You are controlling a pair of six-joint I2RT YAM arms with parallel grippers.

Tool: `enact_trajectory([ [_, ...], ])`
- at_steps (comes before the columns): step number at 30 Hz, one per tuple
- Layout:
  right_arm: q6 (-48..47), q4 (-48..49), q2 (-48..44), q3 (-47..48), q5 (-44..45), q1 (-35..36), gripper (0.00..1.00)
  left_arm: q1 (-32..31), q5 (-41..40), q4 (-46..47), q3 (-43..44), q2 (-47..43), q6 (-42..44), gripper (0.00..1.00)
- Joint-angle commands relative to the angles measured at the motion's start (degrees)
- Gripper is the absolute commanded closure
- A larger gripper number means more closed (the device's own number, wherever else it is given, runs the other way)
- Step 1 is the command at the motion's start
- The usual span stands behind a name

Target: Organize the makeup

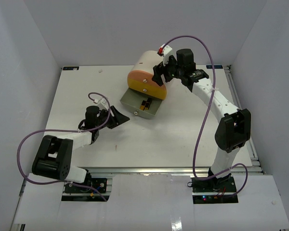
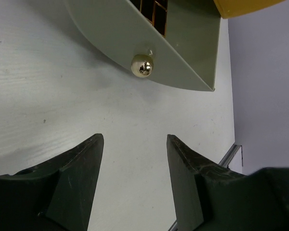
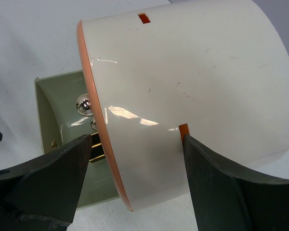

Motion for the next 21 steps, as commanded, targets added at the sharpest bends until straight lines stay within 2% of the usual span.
enact_trajectory([
  [1,-0.58,-0.51,-1.34,0.31,-2.1,0.21,0.2,-1.76,-0.63,1.95,5.67,4.68,-0.32,0.35],
  [14,-1.58,-0.51,-1.17,-0.4,-4.4,-0.21,0.36,-4.32,-2.69,1.05,13.79,16.46,0.27,0.39],
  [21,-1.67,-0.51,-0.74,-0.57,-5.79,-0.22,0.4,-6.42,-3.48,0.26,21.12,22.57,-0.07,0.4],
])
